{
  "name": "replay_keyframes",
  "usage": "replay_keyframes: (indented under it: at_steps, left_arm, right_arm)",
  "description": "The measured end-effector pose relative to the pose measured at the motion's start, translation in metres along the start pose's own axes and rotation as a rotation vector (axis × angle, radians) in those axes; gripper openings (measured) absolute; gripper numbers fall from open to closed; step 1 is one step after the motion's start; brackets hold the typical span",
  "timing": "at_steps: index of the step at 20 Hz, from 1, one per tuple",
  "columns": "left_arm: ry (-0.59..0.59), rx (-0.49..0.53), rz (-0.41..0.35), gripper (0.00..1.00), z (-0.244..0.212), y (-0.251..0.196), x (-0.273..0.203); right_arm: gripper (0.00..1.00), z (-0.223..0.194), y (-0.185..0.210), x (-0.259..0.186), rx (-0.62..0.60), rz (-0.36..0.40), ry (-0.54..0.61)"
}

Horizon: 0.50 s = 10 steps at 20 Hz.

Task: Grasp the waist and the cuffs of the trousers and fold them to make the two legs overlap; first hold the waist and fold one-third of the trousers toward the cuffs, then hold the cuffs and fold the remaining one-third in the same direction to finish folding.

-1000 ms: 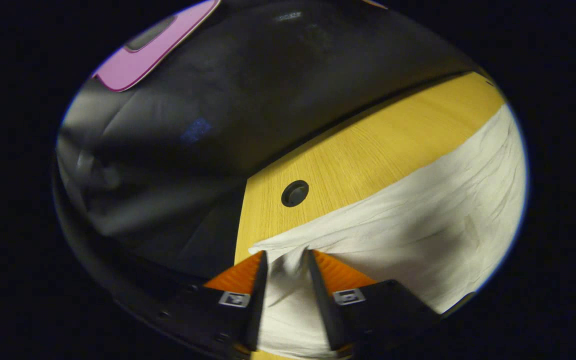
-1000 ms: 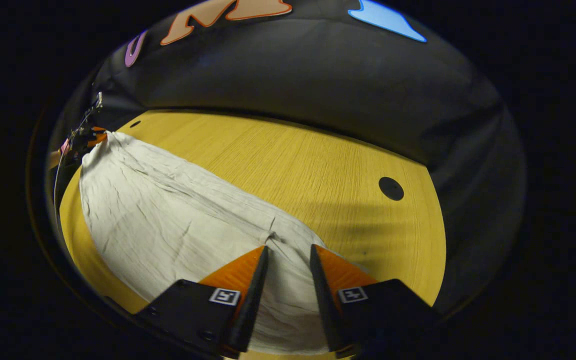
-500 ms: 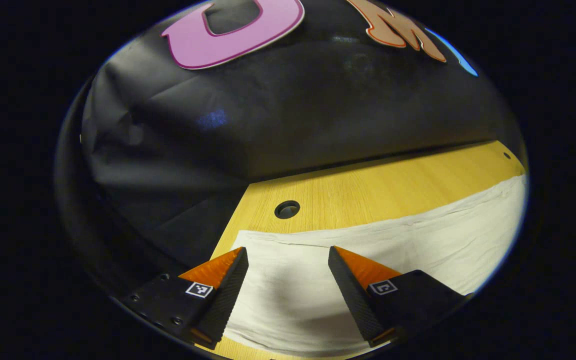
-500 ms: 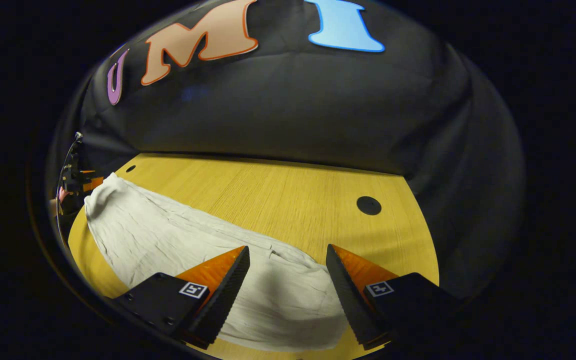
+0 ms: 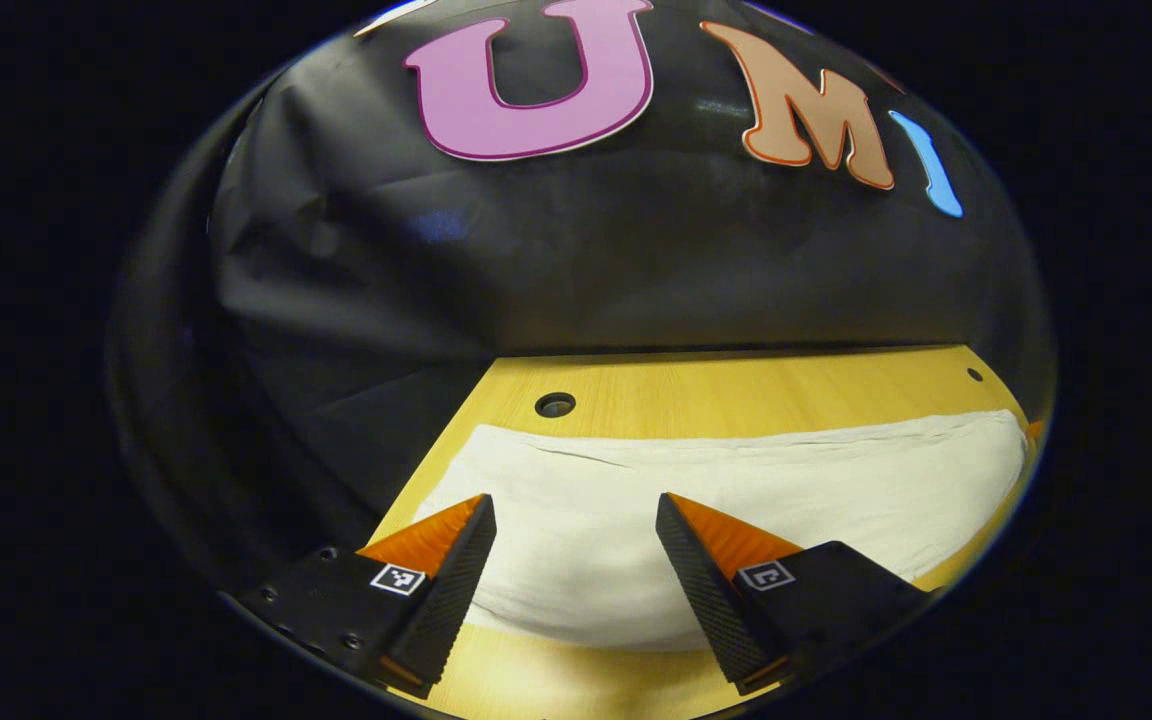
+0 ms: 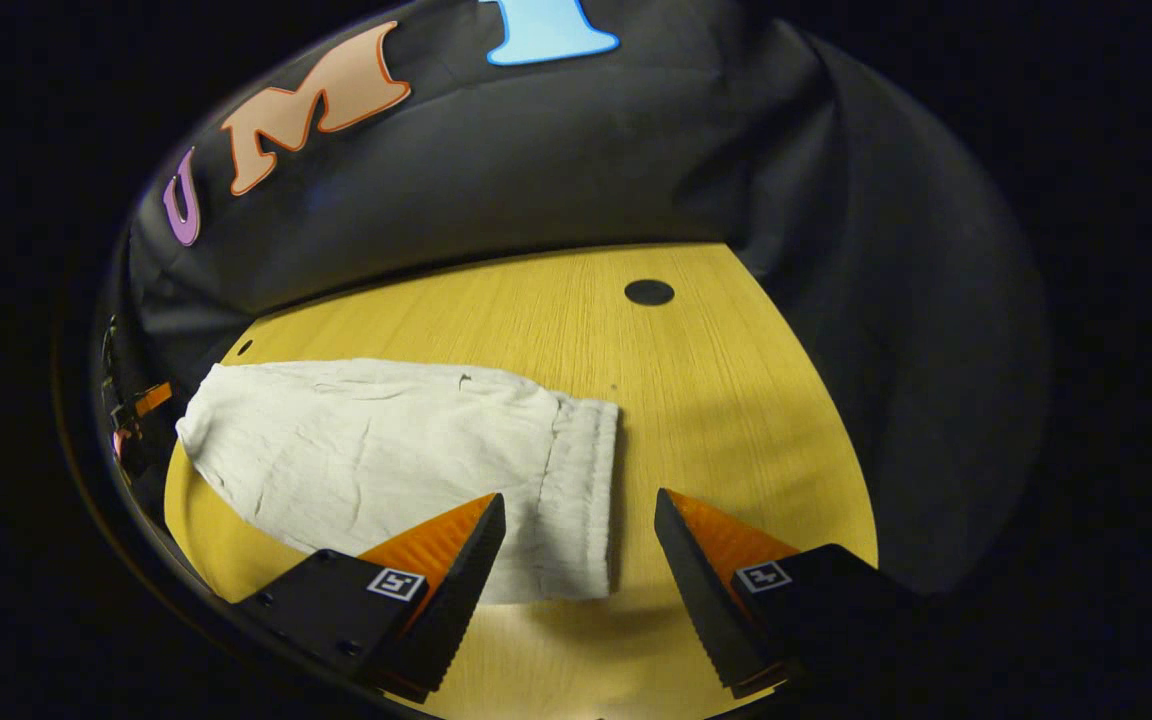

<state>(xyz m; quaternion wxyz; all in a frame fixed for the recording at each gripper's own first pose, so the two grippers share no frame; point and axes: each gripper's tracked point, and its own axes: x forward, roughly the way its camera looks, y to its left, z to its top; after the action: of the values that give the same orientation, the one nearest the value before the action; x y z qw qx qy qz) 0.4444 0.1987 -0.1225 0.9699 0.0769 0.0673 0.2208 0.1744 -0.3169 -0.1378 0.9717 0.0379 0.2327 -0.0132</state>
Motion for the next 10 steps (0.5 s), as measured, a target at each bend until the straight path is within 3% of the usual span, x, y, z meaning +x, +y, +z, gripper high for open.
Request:
replay_keyframes:
  at_steps: [9, 10]
  left_arm:
    - [0.015, -0.078, 0.001, 0.97, 0.003, 0.004, 0.007]
    - [0.013, -0.077, 0.012, 0.97, 0.003, 0.003, 0.006]
  right_arm:
    - [0.95, -0.022, 0.009, 0.016, 0.028, 0.068, 0.048]
    - [0.86, -0.021, 0.011, 0.018, 0.022, 0.075, 0.042]
